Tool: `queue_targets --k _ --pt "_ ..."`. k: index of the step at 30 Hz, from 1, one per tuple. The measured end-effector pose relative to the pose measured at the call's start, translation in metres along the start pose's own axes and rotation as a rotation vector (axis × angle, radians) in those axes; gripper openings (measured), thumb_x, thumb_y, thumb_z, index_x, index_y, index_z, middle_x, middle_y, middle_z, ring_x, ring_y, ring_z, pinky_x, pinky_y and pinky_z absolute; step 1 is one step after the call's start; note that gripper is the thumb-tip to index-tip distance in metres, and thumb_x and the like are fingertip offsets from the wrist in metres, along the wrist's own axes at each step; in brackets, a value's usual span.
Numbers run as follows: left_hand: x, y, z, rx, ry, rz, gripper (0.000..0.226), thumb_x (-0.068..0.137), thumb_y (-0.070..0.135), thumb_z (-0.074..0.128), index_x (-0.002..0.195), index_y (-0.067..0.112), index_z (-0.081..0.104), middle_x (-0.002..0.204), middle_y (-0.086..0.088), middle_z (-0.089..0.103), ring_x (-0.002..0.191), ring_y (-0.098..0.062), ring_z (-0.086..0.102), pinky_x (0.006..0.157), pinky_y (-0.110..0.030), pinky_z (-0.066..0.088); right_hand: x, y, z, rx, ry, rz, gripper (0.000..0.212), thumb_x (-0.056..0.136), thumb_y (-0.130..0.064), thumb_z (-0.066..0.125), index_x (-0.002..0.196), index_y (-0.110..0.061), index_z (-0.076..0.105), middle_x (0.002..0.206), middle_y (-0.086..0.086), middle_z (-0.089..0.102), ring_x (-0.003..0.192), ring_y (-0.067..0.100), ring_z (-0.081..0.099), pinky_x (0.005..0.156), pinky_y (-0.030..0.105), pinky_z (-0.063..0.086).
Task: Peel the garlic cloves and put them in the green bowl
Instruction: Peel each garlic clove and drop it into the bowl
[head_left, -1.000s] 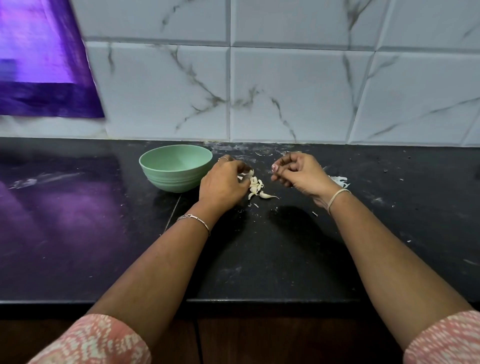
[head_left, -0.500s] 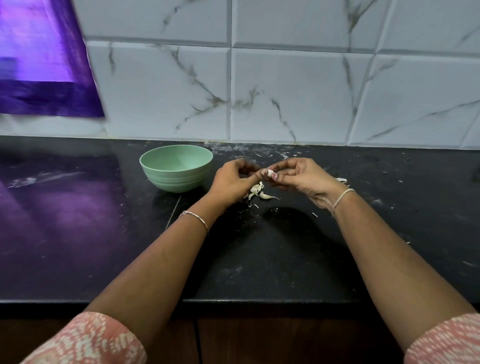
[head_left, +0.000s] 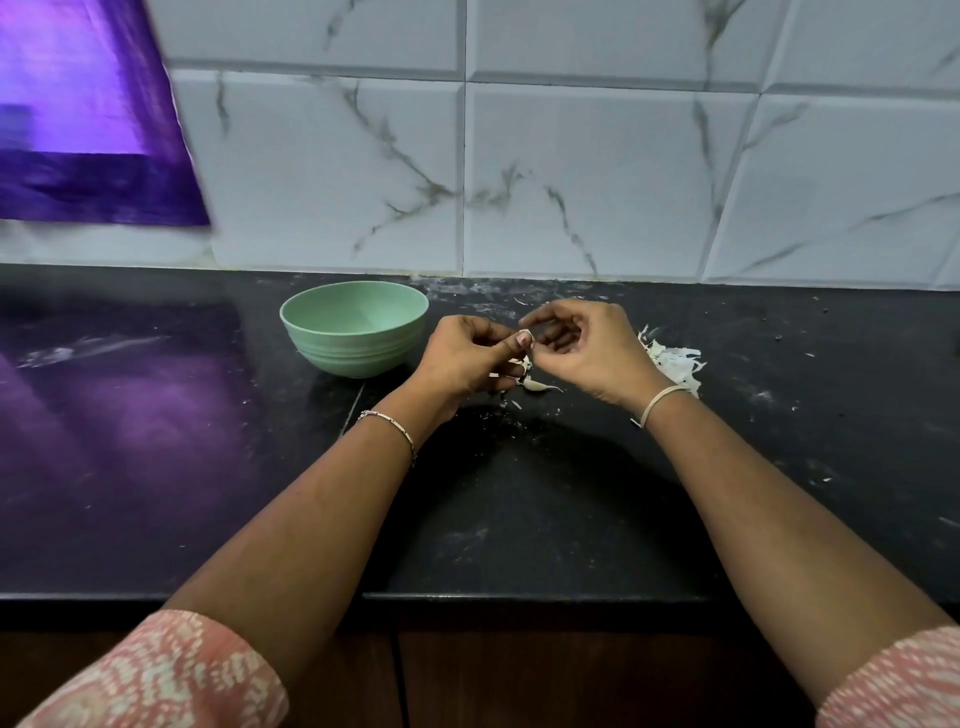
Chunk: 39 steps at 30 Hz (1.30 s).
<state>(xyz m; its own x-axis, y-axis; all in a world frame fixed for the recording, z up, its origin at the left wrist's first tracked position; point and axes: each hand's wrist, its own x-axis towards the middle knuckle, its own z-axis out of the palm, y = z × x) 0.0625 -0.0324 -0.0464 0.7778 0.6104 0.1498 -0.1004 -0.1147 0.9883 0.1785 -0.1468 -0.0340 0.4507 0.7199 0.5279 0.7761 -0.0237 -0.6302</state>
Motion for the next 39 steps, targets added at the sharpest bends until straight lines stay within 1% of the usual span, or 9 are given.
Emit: queue_targets --k 6,13,18,21,23,25,30,34,39 --pt "0.000 0.000 -0.002 0.007 -0.036 0.000 0.012 0.089 0.011 0.068 0.089 0.000 0.065 0.072 -0.012 0.066 0.059 -0.012 0.067 0.053 -0.022 0.056 0.000 -0.003 0.003 -0.045 0.003 -0.016 0.013 0.072 -0.011 0.071 0.084 -0.016 0.072 0.069 -0.003 0.068 0.062 0.007 0.061 0.067 0.030 0.058" --pt "0.001 0.002 -0.003 0.129 -0.040 0.024 0.014 0.089 0.011 0.068 0.093 -0.002 0.065 0.075 -0.017 0.066 0.058 -0.015 0.065 0.056 -0.027 0.058 -0.001 -0.005 0.003 -0.080 -0.023 -0.035 0.012 0.068 -0.016 0.069 0.079 -0.020 0.071 0.069 -0.004 0.069 0.065 0.014 0.066 0.068 0.034 0.058" --pt "0.004 0.002 -0.009 0.261 0.029 0.062 0.013 0.091 0.008 0.066 0.096 -0.003 0.064 0.073 -0.012 0.065 0.051 -0.010 0.063 0.055 -0.029 0.060 0.001 -0.001 -0.007 -0.118 0.004 -0.021 0.014 0.071 -0.006 0.065 0.076 -0.016 0.073 0.071 -0.005 0.071 0.064 0.007 0.064 0.067 0.023 0.055" --pt "0.006 -0.001 -0.012 0.498 0.063 0.111 0.009 0.090 0.018 0.069 0.094 0.010 0.069 0.074 -0.006 0.068 0.061 -0.013 0.065 0.067 -0.035 0.060 0.001 0.007 -0.014 -0.110 -0.004 0.055 0.014 0.074 -0.005 0.068 0.080 -0.016 0.074 0.074 -0.006 0.071 0.064 0.002 0.060 0.066 0.018 0.049" --pt "0.003 -0.003 -0.013 0.793 0.085 0.175 0.013 0.090 0.030 0.068 0.099 0.021 0.072 0.084 0.003 0.072 0.078 -0.012 0.066 0.079 -0.033 0.056 0.001 0.013 -0.017 -0.180 -0.047 0.078 0.013 0.079 -0.009 0.068 0.082 -0.019 0.075 0.078 -0.005 0.072 0.070 0.006 0.064 0.072 0.023 0.053" --pt "-0.001 -0.003 -0.014 0.932 0.117 0.196 0.018 0.089 0.036 0.065 0.104 0.029 0.071 0.099 0.009 0.072 0.094 -0.013 0.065 0.084 -0.034 0.053 0.001 0.016 -0.017 -0.243 -0.096 0.084 0.013 0.083 -0.012 0.068 0.086 -0.023 0.075 0.084 -0.005 0.073 0.079 0.010 0.067 0.081 0.027 0.055" --pt "0.002 -0.004 -0.017 0.967 0.070 0.196 0.025 0.088 0.035 0.065 0.112 0.033 0.071 0.102 0.007 0.072 0.101 -0.015 0.063 0.086 -0.034 0.052 -0.001 0.009 -0.011 -0.236 -0.182 0.075 0.001 0.085 -0.024 0.073 0.085 -0.024 0.074 0.083 -0.007 0.072 0.082 0.009 0.065 0.079 0.026 0.052" --pt "0.007 -0.007 -0.021 0.911 0.049 0.170 0.031 0.085 0.021 0.070 0.115 0.026 0.070 0.096 0.005 0.071 0.099 -0.014 0.065 0.089 -0.029 0.050 -0.003 0.000 -0.009 -0.168 -0.240 0.084 0.024 0.071 -0.016 0.085 0.066 -0.022 0.063 0.065 -0.010 0.063 0.061 0.007 0.054 0.066 0.025 0.046" --pt "0.009 -0.006 -0.027 0.833 0.071 0.173 0.023 0.084 0.012 0.068 0.106 0.019 0.071 0.081 0.007 0.067 0.093 -0.014 0.067 0.086 -0.025 0.050 -0.014 -0.028 -0.007 0.186 -0.575 0.011 0.020 0.071 -0.008 0.084 0.086 -0.009 0.071 0.078 -0.002 0.067 0.066 0.004 0.054 0.068 0.021 0.047"
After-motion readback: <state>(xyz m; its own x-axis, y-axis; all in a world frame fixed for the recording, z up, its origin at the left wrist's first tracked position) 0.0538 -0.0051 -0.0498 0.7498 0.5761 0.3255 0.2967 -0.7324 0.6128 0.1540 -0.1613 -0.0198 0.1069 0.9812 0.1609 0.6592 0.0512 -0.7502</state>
